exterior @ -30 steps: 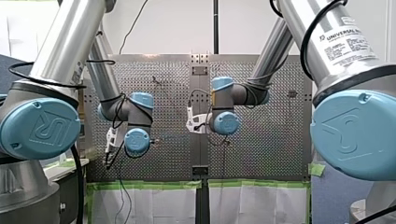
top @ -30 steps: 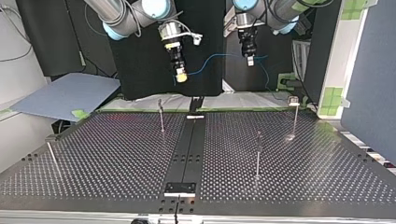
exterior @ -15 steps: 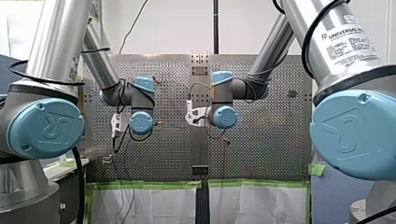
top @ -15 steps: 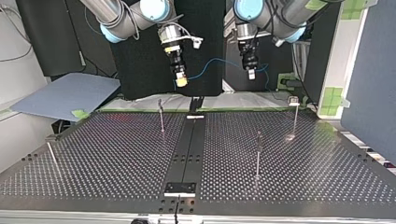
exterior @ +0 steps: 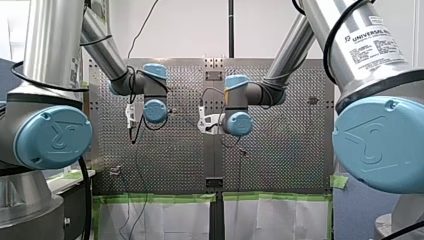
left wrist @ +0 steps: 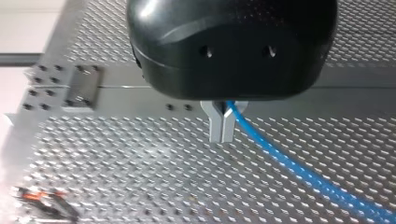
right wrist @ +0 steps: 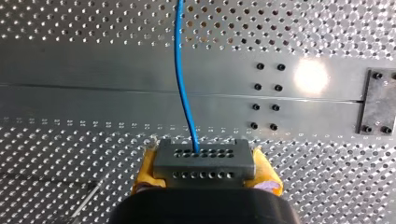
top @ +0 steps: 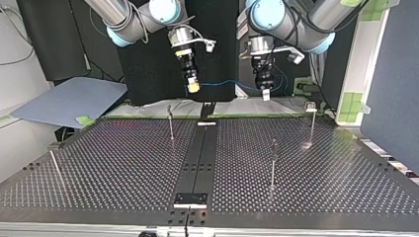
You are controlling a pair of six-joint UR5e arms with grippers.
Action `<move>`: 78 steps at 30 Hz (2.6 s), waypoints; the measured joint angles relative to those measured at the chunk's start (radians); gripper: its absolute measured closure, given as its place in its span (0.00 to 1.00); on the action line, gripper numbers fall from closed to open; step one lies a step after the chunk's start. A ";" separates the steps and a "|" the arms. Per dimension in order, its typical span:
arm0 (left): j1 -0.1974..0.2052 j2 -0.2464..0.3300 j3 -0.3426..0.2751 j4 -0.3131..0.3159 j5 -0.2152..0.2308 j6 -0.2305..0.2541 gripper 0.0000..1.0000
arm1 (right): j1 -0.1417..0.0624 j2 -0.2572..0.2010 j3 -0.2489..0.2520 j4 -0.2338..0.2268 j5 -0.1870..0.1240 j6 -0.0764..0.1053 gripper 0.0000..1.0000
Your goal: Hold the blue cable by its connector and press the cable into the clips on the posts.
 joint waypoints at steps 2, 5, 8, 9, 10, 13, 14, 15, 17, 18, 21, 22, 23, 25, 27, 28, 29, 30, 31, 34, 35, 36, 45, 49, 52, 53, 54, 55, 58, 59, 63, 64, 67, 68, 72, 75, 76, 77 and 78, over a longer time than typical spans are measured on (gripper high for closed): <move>-0.006 0.016 0.016 -0.017 -0.007 -0.002 1.00 | 0.001 0.000 -0.011 0.007 -0.004 0.001 1.00; -0.012 0.041 0.041 -0.041 -0.026 -0.004 1.00 | 0.000 0.000 -0.032 0.025 -0.009 0.001 1.00; -0.019 0.063 0.063 -0.063 -0.045 -0.014 1.00 | 0.001 0.000 -0.054 0.046 -0.012 0.001 1.00; -0.020 0.073 0.073 -0.073 -0.053 -0.018 1.00 | 0.001 0.000 -0.064 0.056 -0.012 0.001 1.00; -0.021 0.080 0.080 -0.080 -0.059 -0.022 1.00 | 0.001 0.000 -0.072 0.064 -0.012 0.001 1.00; -0.023 0.105 0.105 -0.105 -0.073 -0.037 1.00 | 0.000 0.000 -0.098 0.090 -0.017 0.001 1.00; -0.024 0.113 0.113 -0.114 -0.075 -0.042 1.00 | 0.000 0.000 -0.106 0.098 -0.020 0.002 1.00; -0.024 0.121 0.121 -0.122 -0.076 -0.047 1.00 | 0.000 0.000 -0.117 0.109 -0.024 0.002 1.00; -0.024 0.139 0.139 -0.139 -0.078 -0.053 1.00 | -0.001 0.000 -0.133 0.125 -0.028 0.002 1.00; -0.024 0.146 0.146 -0.147 -0.078 -0.055 1.00 | -0.001 0.000 -0.143 0.135 -0.030 0.003 1.00; -0.023 0.171 0.171 -0.171 -0.076 -0.055 1.00 | -0.002 0.000 -0.170 0.159 -0.035 0.003 1.00; -0.023 0.181 0.181 -0.181 -0.076 -0.054 1.00 | -0.002 0.001 -0.179 0.165 -0.036 0.002 1.00; -0.023 0.188 0.188 -0.188 -0.075 -0.053 1.00 | -0.001 0.001 -0.187 0.172 -0.038 0.001 1.00; -0.023 0.206 0.206 -0.206 -0.075 -0.051 1.00 | -0.001 0.001 -0.206 0.188 -0.039 -0.001 1.00; -0.022 0.222 0.220 -0.222 -0.075 -0.049 1.00 | 0.000 0.001 -0.224 0.204 -0.040 -0.004 1.00; -0.021 0.233 0.226 -0.233 -0.074 -0.049 1.00 | 0.000 0.001 -0.232 0.212 -0.040 -0.005 1.00; -0.020 0.240 0.230 -0.242 -0.074 -0.049 1.00 | 0.001 0.001 -0.241 0.219 -0.040 -0.006 1.00; -0.019 0.247 0.233 -0.253 -0.075 -0.049 1.00 | 0.000 0.001 -0.251 0.226 -0.040 -0.007 1.00; -0.018 0.251 0.235 -0.261 -0.075 -0.048 1.00 | 0.001 0.001 -0.259 0.231 -0.041 -0.007 1.00; -0.015 0.251 0.237 -0.286 -0.079 -0.047 1.00 | 0.001 0.001 -0.282 0.242 -0.043 -0.008 1.00; -0.014 0.249 0.237 -0.294 -0.080 -0.047 1.00 | 0.001 0.001 -0.290 0.245 -0.044 -0.008 1.00; -0.014 0.246 0.237 -0.302 -0.081 -0.047 1.00 | 0.001 0.001 -0.299 0.250 -0.045 -0.008 1.00; -0.012 0.207 0.237 -0.377 -0.083 -0.051 1.00 | 0.001 0.001 -0.371 0.268 -0.053 -0.008 1.00; -0.012 0.179 0.237 -0.415 -0.083 -0.051 1.00 | 0.002 0.001 -0.401 0.271 -0.057 -0.011 1.00; -0.011 0.160 0.237 -0.441 -0.082 -0.050 1.00 | 0.006 0.001 -0.413 0.277 -0.058 -0.016 1.00; -0.011 0.155 0.237 -0.449 -0.081 -0.050 1.00 | 0.007 0.001 -0.415 0.278 -0.058 -0.019 1.00; -0.010 0.152 0.237 -0.457 -0.080 -0.050 1.00 | 0.009 0.001 -0.417 0.280 -0.058 -0.021 1.00; -0.009 0.149 0.237 -0.467 -0.080 -0.050 1.00 | 0.011 0.001 -0.418 0.281 -0.058 -0.022 1.00; -0.004 0.146 0.237 -0.491 -0.078 -0.048 1.00 | 0.015 0.001 -0.419 0.284 -0.058 -0.020 1.00; -0.002 0.146 0.237 -0.499 -0.078 -0.047 1.00 | 0.017 0.001 -0.419 0.285 -0.058 -0.019 1.00; 0.008 0.146 0.237 -0.535 -0.074 -0.040 1.00 | 0.021 0.003 -0.419 0.287 -0.060 -0.016 1.00; 0.011 0.145 0.237 -0.542 -0.073 -0.038 1.00 | 0.022 0.003 -0.420 0.287 -0.062 -0.016 1.00; 0.020 0.145 0.238 -0.570 -0.066 -0.034 1.00 | 0.025 0.003 -0.420 0.287 -0.065 -0.017 1.00; 0.024 0.145 0.238 -0.579 -0.063 -0.033 1.00 | 0.026 0.003 -0.420 0.286 -0.065 -0.017 1.00; 0.039 0.144 0.238 -0.609 -0.050 -0.032 1.00 | 0.028 0.003 -0.422 0.286 -0.067 -0.013 1.00; 0.051 0.144 0.238 -0.617 -0.042 -0.032 1.00 | 0.025 0.004 -0.430 0.288 -0.067 -0.001 1.00; 0.056 0.144 0.238 -0.619 -0.039 -0.032 1.00 | 0.024 0.004 -0.433 0.288 -0.067 0.005 1.00; 0.060 0.144 0.238 -0.620 -0.038 -0.032 1.00 | 0.022 0.004 -0.435 0.288 -0.067 0.011 1.00; 0.065 0.144 0.238 -0.621 -0.036 -0.032 1.00 | 0.020 0.004 -0.439 0.289 -0.068 0.020 1.00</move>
